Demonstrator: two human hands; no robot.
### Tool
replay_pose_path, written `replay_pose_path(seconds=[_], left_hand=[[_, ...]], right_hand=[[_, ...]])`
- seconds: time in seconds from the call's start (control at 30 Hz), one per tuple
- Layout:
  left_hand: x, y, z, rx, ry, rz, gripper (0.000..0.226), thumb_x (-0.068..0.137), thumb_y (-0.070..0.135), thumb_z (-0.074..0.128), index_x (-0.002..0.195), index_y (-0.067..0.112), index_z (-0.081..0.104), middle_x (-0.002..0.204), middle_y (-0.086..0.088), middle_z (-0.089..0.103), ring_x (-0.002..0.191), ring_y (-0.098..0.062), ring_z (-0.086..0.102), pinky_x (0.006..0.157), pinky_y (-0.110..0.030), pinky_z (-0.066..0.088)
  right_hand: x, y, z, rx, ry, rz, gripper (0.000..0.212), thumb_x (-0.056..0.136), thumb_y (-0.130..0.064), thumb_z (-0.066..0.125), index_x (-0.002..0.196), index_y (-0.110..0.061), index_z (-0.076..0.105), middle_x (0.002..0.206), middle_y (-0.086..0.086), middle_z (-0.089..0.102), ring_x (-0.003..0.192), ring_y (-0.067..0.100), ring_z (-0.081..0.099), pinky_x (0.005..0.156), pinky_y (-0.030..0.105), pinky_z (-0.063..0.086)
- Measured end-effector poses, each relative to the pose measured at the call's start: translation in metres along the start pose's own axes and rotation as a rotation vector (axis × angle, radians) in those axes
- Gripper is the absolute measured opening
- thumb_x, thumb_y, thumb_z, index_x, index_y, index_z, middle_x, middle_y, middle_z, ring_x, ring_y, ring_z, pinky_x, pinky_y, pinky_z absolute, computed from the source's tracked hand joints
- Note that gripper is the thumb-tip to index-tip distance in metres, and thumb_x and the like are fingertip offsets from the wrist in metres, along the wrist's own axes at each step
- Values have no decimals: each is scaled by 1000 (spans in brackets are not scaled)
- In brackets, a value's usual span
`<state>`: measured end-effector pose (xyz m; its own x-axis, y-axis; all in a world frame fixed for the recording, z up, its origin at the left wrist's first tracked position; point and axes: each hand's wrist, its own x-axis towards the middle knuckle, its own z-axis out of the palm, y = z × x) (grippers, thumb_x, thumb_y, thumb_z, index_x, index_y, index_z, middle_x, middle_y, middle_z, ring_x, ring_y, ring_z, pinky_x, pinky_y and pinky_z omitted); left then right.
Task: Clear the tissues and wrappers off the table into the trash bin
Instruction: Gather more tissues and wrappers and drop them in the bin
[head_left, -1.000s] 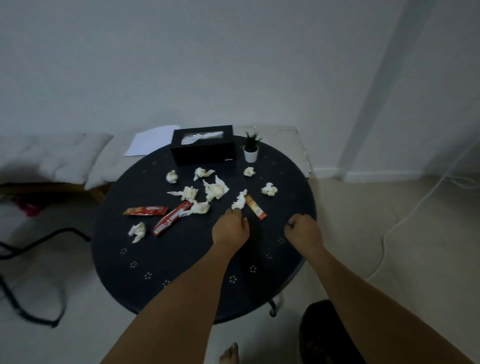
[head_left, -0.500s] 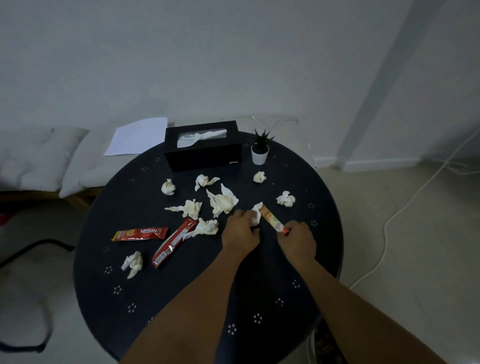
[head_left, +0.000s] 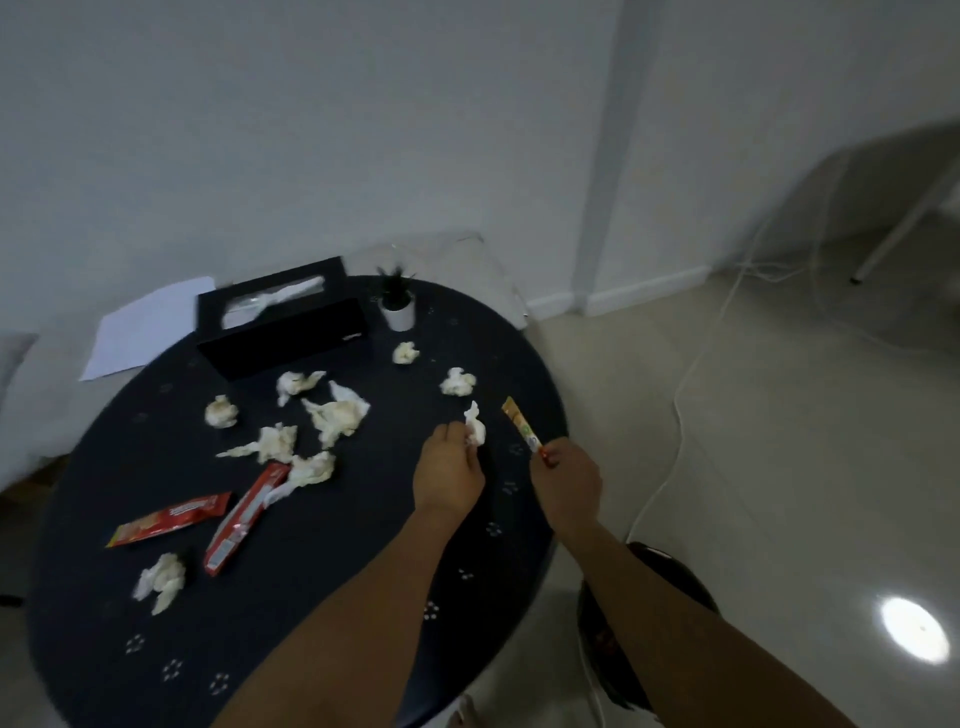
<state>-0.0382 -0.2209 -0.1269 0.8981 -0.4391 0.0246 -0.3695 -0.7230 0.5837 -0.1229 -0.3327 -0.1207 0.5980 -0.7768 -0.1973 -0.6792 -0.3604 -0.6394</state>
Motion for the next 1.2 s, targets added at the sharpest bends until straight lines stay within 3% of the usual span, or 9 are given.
replay_pose_path(seconds=[0.1,0.23,0.4,0.53,0.63,0.77,0.87,1.2], left_hand=[[-14,44,31,7,-61,124,22,91,11,46,109,8,56,110,-11,58,98,-26,57,81,-36,49],[-45,105,85,-14,-157,304,23,91,9,47,111,5,56,110,-15,58,97,-31,57,81,-40,49],[-96,138,162,17,-376,335,20,90,11,48,106,5,57,108,-16,58,97,-32,57,83,-42,49],[-122,134,207,60,-506,318,20,90,11,45,104,2,56,106,-19,57,95,-35,56,77,-40,46],[-134,123,244,102,-606,288,21,91,13,44,106,3,55,110,-19,57,96,-36,56,77,-40,47],[-133,105,278,162,-735,227,30,92,16,46,121,9,50,120,-18,52,105,-35,55,85,-44,51],[-127,93,292,183,-795,192,39,92,19,49,131,12,44,131,-16,47,115,-35,52,94,-42,48],[-116,89,272,213,-783,207,34,95,23,46,127,12,47,130,-13,46,113,-29,53,92,-37,47]], right_hand=[[3,47,-34,18,69,132,15,90,-22,51,87,-12,62,90,10,69,81,29,64,81,40,51],[-7,132,-80,11,130,331,16,88,-22,51,86,-11,63,88,7,69,72,23,58,76,34,48],[-34,241,-106,-64,114,540,17,88,-24,52,84,-12,63,90,6,69,69,20,51,69,30,37],[-46,289,-99,-86,47,693,20,89,-23,51,96,-12,66,100,9,69,91,27,64,84,35,40],[-47,325,-75,-69,26,777,24,91,-26,51,97,-10,67,103,11,69,96,29,64,88,36,41],[-40,350,-46,-38,-2,794,33,90,-37,53,100,-9,67,105,12,68,98,31,64,91,39,42],[-34,360,-32,-32,-10,777,30,89,-32,53,100,-8,66,107,12,66,98,32,62,92,40,42],[-27,330,-44,-77,-19,732,29,88,-19,52,113,-11,63,117,11,61,105,31,60,94,40,41]])
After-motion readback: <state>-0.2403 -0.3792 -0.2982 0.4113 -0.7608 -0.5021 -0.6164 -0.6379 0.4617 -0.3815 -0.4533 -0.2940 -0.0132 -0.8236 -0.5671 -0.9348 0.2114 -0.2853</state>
